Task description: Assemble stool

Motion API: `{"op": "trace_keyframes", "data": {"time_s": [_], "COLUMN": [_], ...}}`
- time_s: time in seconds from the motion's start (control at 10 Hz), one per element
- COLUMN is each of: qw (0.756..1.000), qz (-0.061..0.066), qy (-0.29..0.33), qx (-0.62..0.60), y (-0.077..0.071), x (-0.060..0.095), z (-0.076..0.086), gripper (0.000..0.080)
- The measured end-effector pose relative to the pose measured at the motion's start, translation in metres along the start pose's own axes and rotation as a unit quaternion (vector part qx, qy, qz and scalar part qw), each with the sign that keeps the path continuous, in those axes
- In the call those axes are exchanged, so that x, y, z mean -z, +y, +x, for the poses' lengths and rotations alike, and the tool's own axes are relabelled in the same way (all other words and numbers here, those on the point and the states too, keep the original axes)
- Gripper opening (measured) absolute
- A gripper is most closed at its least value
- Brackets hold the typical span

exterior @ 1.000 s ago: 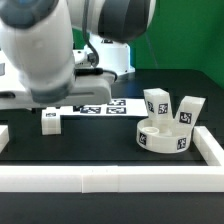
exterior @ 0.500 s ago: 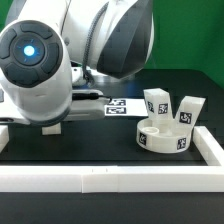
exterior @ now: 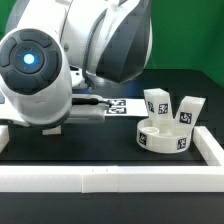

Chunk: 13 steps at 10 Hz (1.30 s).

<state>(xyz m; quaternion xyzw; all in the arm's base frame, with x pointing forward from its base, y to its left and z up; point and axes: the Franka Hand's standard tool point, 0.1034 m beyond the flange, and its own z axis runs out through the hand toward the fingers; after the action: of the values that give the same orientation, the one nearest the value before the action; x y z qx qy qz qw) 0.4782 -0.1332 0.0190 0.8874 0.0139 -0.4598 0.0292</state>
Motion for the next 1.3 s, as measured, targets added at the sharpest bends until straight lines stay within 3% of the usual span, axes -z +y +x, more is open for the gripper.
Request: {"op": "trace_keyframes", "data": {"time_s": [0.2, 0.4, 0.9, 1.1, 1.3], "qw": [1.000, 1.000, 1.000, 1.000, 1.000], "qz": [0.002, 0.008, 0.007, 0.006, 0.001], "qy": [0.000, 0.003, 0.009, 0.011, 0.016], "qx": [-0.001, -0.001, 0.006, 0.004, -0.001], "y": [0.001, 0.002, 0.004, 0.001, -0.005], "x": [-0.001, -0.012, -0.019, -0.018, -0.014], "z": [0.000, 0.001, 0.001, 0.001, 0.002], "gripper": [0.0649, 0.0649, 0.0645, 0.0378, 0.0334]}}
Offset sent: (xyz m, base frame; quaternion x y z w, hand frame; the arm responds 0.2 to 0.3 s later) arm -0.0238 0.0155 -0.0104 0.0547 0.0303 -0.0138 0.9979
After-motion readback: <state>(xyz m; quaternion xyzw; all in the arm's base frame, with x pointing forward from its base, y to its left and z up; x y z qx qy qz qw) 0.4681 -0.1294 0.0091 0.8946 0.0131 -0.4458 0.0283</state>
